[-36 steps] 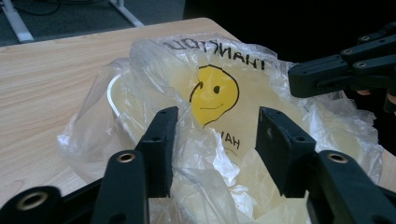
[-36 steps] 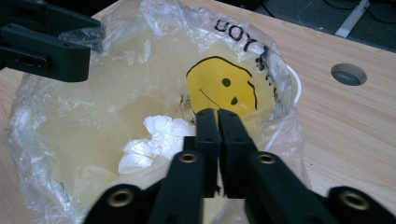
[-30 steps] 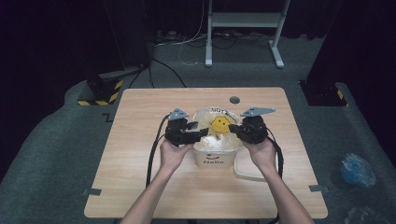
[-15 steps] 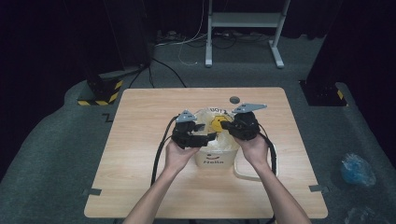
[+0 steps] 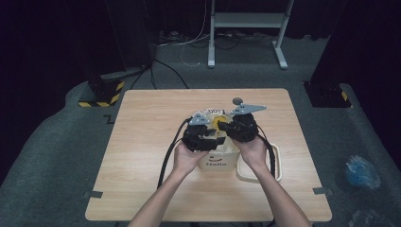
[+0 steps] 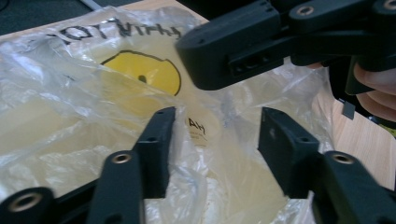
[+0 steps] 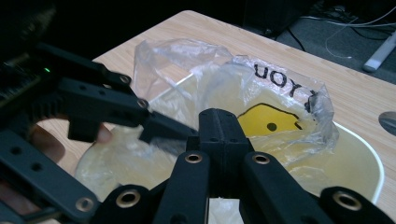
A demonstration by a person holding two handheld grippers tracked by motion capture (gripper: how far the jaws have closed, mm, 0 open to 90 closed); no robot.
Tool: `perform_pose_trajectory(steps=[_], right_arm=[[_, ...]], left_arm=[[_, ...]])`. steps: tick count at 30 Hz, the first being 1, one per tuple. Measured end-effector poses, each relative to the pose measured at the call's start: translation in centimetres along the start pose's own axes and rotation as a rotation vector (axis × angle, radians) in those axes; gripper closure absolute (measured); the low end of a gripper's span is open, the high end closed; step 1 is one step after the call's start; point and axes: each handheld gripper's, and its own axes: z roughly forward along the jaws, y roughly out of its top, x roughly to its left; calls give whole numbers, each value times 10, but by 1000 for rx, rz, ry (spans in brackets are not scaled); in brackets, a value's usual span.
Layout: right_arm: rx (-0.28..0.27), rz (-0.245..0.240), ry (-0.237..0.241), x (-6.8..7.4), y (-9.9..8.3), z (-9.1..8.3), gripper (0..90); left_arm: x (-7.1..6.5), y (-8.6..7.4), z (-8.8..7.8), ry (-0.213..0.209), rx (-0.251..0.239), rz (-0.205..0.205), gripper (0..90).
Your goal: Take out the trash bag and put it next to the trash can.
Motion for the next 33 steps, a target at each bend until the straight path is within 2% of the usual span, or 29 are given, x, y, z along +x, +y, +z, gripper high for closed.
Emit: perform_pose_trajectory(steps=[4,14,17,20,24,33], right_arm=[[-4,0,3,1,0,1,900],[-19,21,4,-2,-3,-2,900],[-25,32,-2,-4,-4,-2,817],[-20,40,-8,-6,-7,-4,774],[-60,51,-25,-9,-9,-13,681],[-125,70,-50,-19,-19,-36,626]], left_arm=[[-2,1,4,-2,19,8,578],[-9,6,8,35,45,46,848],[-10,7,9,44,51,52,874],[-10,8,8,38,46,58,881],[-7,10,2,30,26,41,885],[1,16,-14,51,-16,24,887]])
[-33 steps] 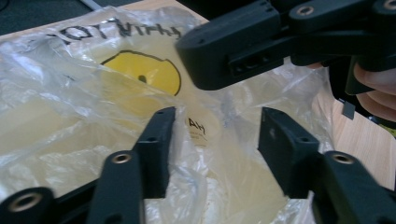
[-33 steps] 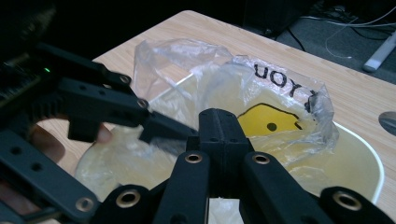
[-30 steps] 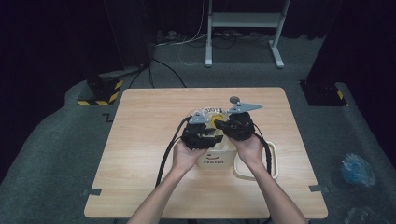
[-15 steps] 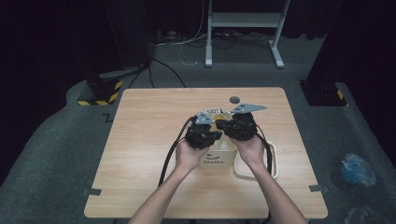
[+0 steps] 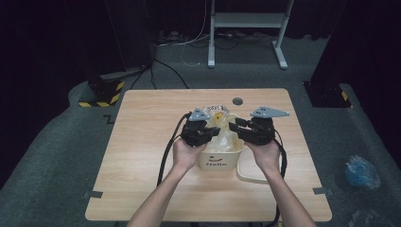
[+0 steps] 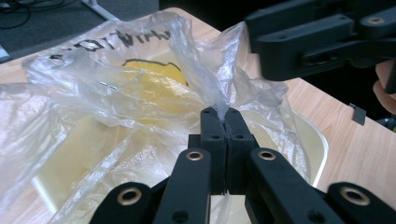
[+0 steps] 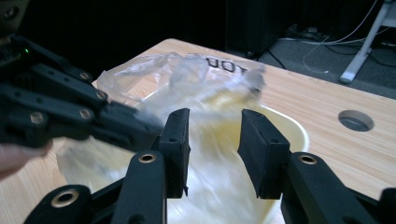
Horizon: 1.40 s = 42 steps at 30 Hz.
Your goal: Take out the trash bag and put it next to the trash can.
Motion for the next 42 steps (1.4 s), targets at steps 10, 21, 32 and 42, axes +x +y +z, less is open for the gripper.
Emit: perform_pose_trajectory(steps=[10,21,32,42], right_arm=[[7,-14,-20,-10,-13,-16,633],[103,-99,10,4,-19,7,656],[160,-126,36,11,-14,29,900],[120,-97,81,11,-5,24,900]], left_arm=[[14,2,-14,20,-41,-52,887],[11,13,-28,18,-84,-50,887],[11,11,-31,10,-88,-46,885],[8,8,-27,-29,-77,-10,753]])
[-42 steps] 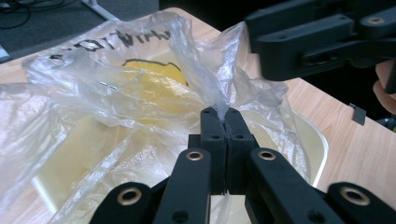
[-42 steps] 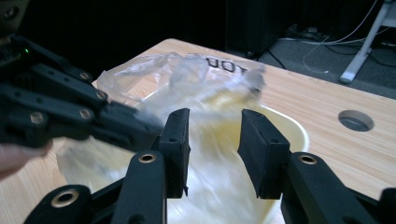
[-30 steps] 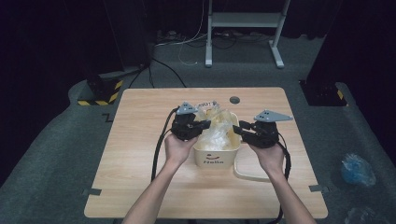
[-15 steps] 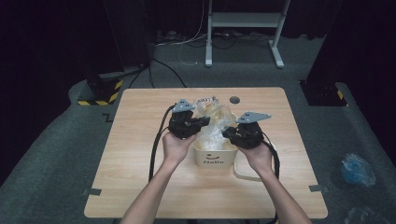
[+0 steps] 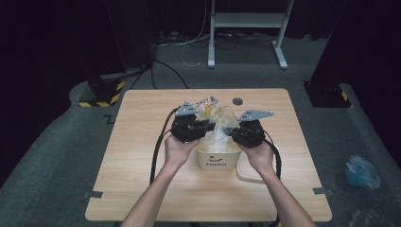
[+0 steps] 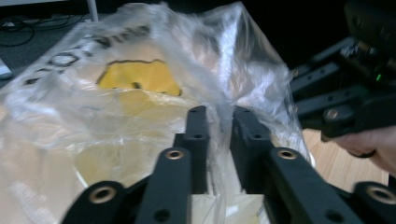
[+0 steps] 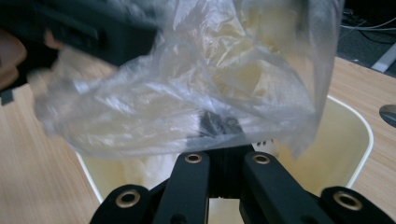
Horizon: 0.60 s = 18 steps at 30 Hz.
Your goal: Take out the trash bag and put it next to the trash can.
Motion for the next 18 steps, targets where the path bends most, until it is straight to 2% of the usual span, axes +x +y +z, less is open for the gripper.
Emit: perform_pose_trajectory(steps=[4,8,14,18], right_arm=[[-25,9,11,0,4,-4,900],[-42,18,23,-1,7,-6,900],[-65,21,41,1,12,-7,900],[-81,22,52,3,14,-8,900]], left_arm=[[-2,-2,3,-26,5,3,648],[-4,-4,6,-47,16,13,591],[-10,-5,13,-67,39,41,577],[-14,-5,18,-54,59,66,578]])
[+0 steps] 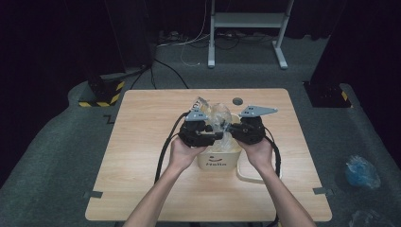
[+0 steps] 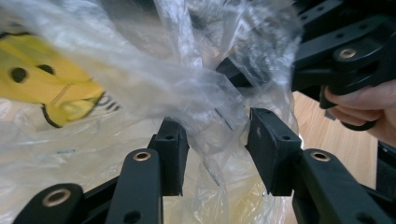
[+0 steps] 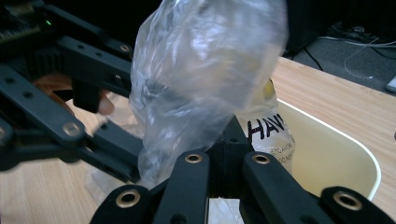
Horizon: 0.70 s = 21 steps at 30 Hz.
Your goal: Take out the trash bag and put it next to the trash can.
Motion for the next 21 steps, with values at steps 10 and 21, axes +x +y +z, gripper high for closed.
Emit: perform_pose_trajectory(steps=[10,21], right_arm=[[-23,2,-6,-1,1,-4,900],[-33,3,-41,-4,-1,-9,799]], left_arm=[[-6,2,9,31,49,36,809],[-10,7,7,67,45,73,886]])
